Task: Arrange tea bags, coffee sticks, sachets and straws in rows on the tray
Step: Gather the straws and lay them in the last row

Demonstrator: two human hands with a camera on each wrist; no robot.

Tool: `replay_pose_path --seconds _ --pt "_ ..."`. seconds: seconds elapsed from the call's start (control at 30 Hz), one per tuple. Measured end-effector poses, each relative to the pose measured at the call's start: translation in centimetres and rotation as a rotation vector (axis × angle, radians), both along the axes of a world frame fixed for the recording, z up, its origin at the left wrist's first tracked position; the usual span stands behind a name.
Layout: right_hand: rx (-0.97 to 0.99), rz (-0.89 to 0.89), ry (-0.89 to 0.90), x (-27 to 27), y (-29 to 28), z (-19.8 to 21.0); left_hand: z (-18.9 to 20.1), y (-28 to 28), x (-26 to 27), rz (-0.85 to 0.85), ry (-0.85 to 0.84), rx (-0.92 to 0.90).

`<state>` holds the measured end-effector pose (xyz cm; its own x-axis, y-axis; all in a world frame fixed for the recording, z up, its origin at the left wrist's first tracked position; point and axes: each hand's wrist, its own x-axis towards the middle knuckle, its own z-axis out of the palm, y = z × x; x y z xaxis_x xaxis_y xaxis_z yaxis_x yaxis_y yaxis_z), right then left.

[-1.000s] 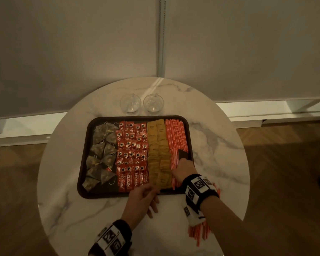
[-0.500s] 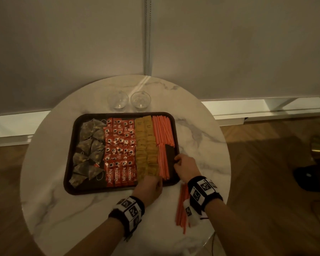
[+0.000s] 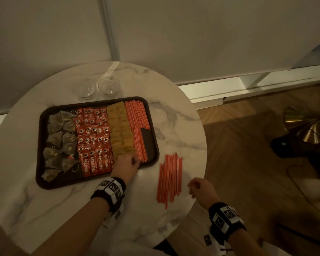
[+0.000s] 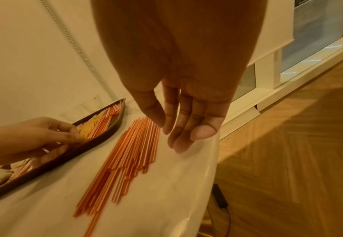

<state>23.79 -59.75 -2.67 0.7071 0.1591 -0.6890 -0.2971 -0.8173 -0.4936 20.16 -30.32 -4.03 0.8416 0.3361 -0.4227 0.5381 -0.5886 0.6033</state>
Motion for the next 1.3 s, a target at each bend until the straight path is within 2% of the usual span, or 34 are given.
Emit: replay_pose_path --seconds 0.1,0.23,0.33,0.53,0.7,0.77,0.97,1.13,1.3 --pt "0.026 0.001 -0.016 -0.1 -0.5 -0.1 0.5 -1.8 -1.6 0.078 -0.089 -0.017" --pt "0.085 -0.094 -0.007 0.9 -0.1 -0.3 -0.2 -6.7 -5.0 0.002 -0.004 -0.043" --pt "0.111 -0.111 0.010 2.1 0.8 -0.1 -0.9 -9.1 -5.5 0.080 0.061 -0.025" --pt "0.125 -0.055 0.051 3.4 1.9 -0.2 0.0 -11.8 -3.5 0.050 0.149 0.091" --pt "0.329 -0.157 0.284 3.4 2.9 0.0 0.0 -14.4 -0.6 0.048 0.228 0.158" --pt "0.362 -0.187 0.317 3.7 2.5 0.2 0.2 -15.3 0.3 0.037 0.249 0.196" --pt "0.357 -0.344 0.397 4.8 0.3 0.0 -0.2 -16.0 1.4 -0.078 0.239 0.301" --pt "0.379 -0.415 0.411 4.0 -0.3 -0.3 -1.0 -15.0 1.0 -0.195 0.180 0.380" --pt "0.406 -0.437 0.428 2.6 0.2 -0.9 -1.2 -13.9 0.8 -0.373 0.190 0.477"
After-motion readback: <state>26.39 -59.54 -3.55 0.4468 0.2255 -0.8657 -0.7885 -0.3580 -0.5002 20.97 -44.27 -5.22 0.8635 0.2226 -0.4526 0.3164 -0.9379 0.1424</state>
